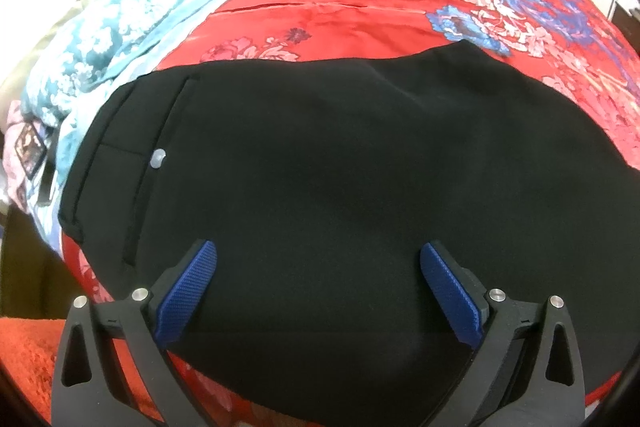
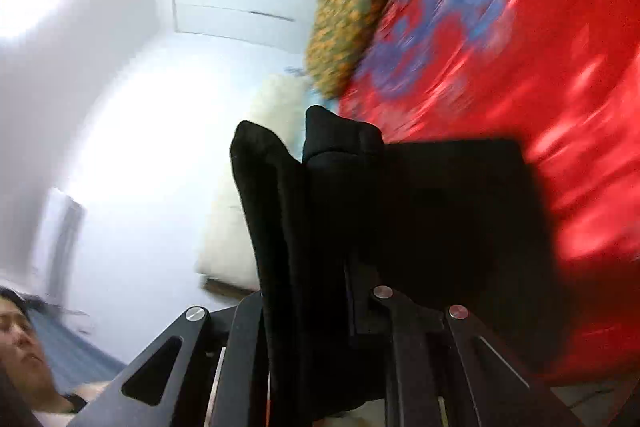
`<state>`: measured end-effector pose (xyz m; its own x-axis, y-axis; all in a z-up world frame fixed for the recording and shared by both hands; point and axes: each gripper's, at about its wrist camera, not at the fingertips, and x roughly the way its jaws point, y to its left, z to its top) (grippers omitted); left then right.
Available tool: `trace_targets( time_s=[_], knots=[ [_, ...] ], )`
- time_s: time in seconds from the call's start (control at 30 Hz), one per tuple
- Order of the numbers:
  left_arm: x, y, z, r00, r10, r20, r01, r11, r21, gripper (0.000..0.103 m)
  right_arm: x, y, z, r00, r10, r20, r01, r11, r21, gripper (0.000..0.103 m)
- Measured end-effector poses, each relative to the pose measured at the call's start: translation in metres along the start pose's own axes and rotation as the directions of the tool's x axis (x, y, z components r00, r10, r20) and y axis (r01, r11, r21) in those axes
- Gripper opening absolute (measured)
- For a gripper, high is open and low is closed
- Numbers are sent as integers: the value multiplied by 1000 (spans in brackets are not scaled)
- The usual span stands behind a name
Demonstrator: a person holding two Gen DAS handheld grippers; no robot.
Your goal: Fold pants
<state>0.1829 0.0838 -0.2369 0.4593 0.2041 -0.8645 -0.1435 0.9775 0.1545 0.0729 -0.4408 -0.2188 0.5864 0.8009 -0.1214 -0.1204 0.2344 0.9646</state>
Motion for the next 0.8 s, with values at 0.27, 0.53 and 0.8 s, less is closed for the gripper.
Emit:
trace_targets(
  time_s=[0.27, 0.53, 0.8],
  knots=[
    [-14, 9, 0, 995, -103, 10, 103, 995, 8, 101, 183, 3, -66, 995, -57, -87, 60, 997, 38, 14],
    [-20, 36, 6, 972, -236, 23, 237, 967, -92, 101, 284, 24, -106, 892, -345, -292, 295, 934, -203, 65],
    [-46, 15, 10, 827, -562, 30, 562, 824, -63, 73, 147, 82, -92, 871, -490, 35, 444, 755, -482, 86]
  ],
)
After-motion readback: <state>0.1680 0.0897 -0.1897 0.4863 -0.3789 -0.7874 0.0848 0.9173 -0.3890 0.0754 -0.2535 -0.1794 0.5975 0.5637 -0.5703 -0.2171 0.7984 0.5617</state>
